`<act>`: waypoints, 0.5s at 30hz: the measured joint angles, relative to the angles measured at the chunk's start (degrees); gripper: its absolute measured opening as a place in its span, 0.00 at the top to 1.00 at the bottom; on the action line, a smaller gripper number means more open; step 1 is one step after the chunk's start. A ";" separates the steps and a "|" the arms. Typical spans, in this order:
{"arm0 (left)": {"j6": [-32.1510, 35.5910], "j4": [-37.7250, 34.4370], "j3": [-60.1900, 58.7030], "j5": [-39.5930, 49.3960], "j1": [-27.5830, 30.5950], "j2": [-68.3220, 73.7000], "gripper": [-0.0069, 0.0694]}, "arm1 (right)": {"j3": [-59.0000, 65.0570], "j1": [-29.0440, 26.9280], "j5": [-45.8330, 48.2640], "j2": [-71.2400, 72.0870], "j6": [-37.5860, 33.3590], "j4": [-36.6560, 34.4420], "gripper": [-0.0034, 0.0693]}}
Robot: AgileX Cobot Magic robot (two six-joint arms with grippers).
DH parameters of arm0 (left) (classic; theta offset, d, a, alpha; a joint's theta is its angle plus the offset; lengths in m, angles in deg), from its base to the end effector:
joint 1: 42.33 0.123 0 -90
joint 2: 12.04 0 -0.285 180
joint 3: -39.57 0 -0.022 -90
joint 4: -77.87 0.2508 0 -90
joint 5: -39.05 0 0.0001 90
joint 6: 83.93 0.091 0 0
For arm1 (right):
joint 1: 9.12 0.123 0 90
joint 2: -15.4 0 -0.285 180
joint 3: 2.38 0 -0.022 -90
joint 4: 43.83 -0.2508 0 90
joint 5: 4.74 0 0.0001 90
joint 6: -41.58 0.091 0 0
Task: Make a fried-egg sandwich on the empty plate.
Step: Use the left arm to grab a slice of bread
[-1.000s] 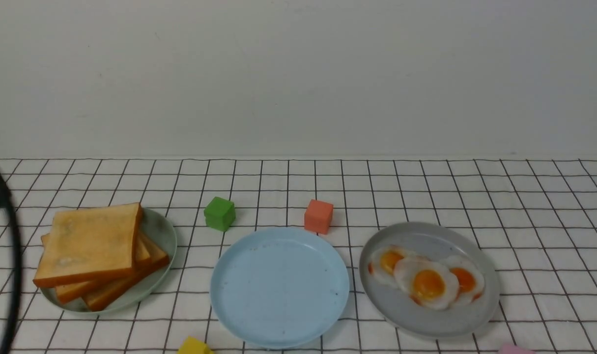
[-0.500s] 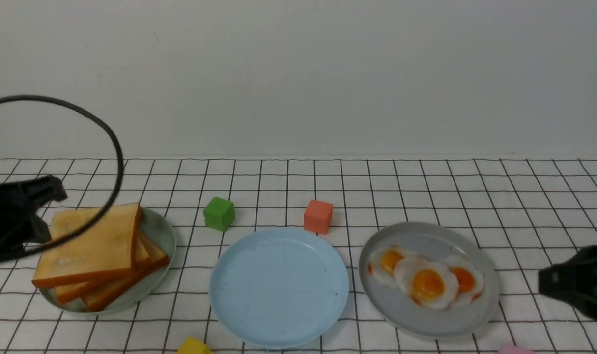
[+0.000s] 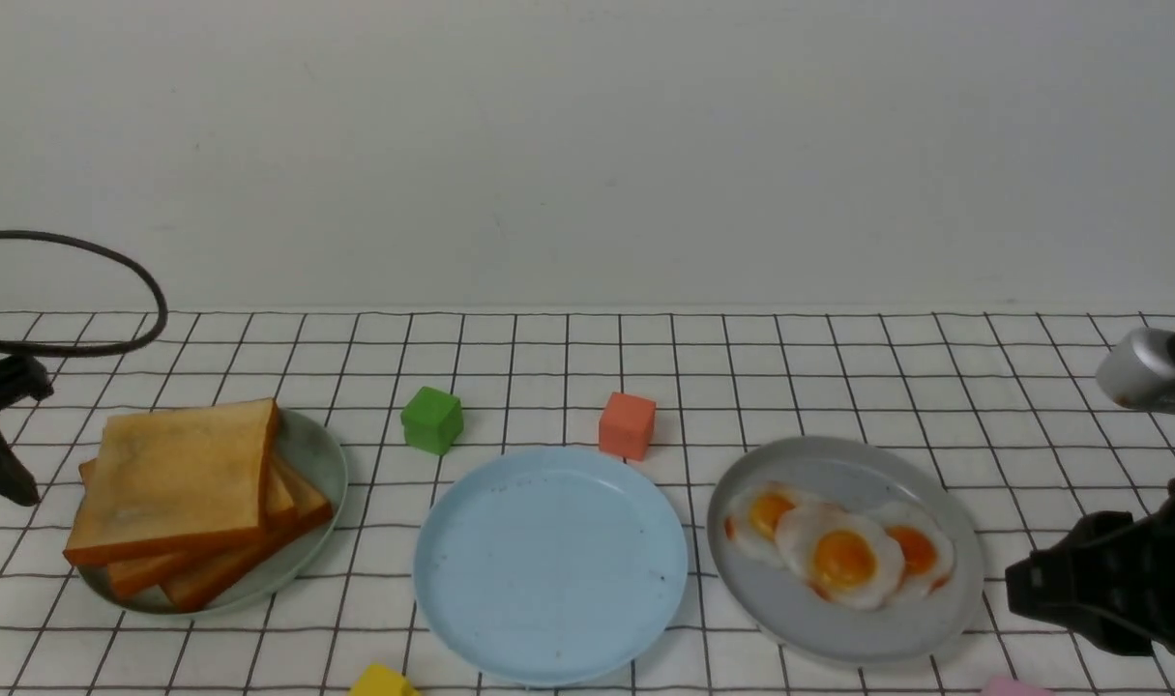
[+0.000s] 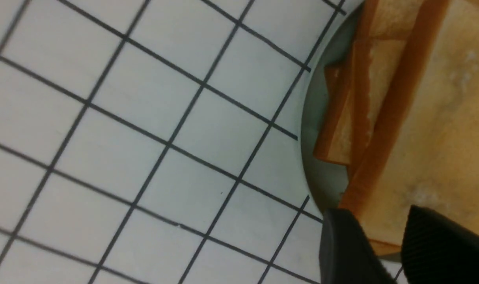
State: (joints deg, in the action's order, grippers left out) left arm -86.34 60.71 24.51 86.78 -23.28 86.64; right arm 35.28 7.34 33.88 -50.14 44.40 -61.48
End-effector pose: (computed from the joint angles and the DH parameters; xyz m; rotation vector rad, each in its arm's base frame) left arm 0.3009 0.0829 0.2403 -0.7408 2.6731 -0.2854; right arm 0.1754 0.0698 0.2776 -0.0785 2.4909 0.4838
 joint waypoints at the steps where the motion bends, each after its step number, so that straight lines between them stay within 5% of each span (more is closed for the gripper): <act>1: 2.41 -1.57 0.23 0.06 0.04 1.02 0.60 | 0.00 0.00 0.00 0.00 0.00 0.00 0.62; 7: 8.70 -5.41 0.54 -1.20 0.07 3.36 0.56 | 0.00 0.00 0.00 0.00 0.00 0.00 0.62; 15: 12.37 -7.64 0.64 -2.86 0.07 5.95 0.39 | 0.00 0.00 0.00 0.00 0.00 0.00 0.62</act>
State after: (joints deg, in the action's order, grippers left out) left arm -73.97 53.06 25.15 83.92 -23.21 92.59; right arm 35.28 7.34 33.88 -50.14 44.40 -61.48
